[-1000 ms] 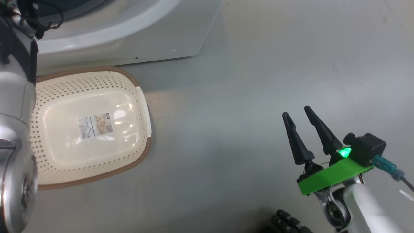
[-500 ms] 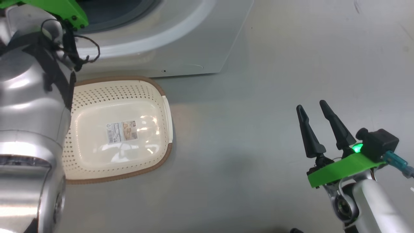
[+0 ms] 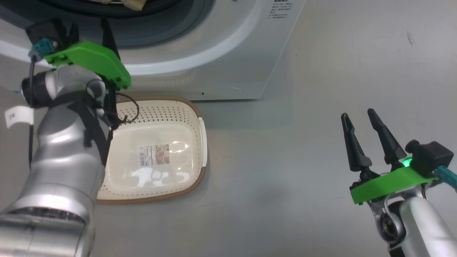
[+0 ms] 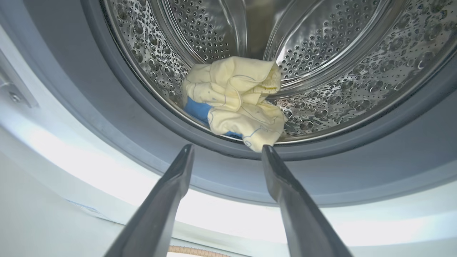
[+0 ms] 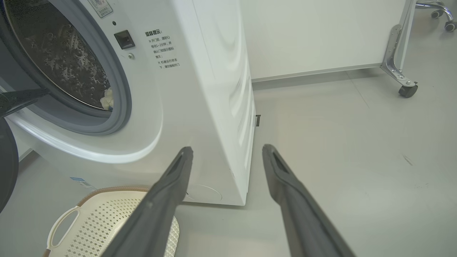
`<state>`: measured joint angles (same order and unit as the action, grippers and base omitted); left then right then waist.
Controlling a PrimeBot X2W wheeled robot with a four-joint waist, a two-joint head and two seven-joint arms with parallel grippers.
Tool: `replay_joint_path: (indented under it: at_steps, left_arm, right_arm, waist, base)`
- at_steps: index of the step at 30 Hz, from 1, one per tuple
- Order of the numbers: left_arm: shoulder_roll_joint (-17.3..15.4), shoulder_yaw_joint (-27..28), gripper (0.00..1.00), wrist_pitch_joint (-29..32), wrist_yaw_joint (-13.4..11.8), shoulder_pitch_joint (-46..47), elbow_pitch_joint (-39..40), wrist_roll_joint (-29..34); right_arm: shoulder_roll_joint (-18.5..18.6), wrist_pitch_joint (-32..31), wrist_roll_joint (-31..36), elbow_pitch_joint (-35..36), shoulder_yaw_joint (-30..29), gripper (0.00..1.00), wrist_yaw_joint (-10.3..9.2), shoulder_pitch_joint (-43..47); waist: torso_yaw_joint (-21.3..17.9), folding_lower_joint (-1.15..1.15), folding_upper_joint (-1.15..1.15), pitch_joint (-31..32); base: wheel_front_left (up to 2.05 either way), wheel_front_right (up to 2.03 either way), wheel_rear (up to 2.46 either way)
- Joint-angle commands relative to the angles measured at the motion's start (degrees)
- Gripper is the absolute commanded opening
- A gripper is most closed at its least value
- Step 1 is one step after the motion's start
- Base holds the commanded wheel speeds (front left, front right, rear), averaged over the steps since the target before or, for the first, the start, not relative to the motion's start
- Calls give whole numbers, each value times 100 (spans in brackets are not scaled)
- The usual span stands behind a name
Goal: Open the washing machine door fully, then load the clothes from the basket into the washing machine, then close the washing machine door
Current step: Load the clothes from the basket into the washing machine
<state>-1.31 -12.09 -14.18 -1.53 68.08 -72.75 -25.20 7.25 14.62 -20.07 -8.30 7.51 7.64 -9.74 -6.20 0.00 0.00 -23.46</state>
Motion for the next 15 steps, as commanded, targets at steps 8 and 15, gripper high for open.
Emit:
replay_joint_path:
  at_steps: [8,15]
  left_arm:
    - [-159,-107,100,-80,-218,-1712,1511,263]
    - [-158,-94,100,-81,-331,-3117,2942,214]
  right_arm:
    - [151,38,129,159,-81,100,-15,342]
    - [183,38,173,182,-186,100,-15,496]
  waist:
    - [122,0,0,542]
    - [192,0,0,777]
  base:
    - [0,0,0]
    - [0,0,0]
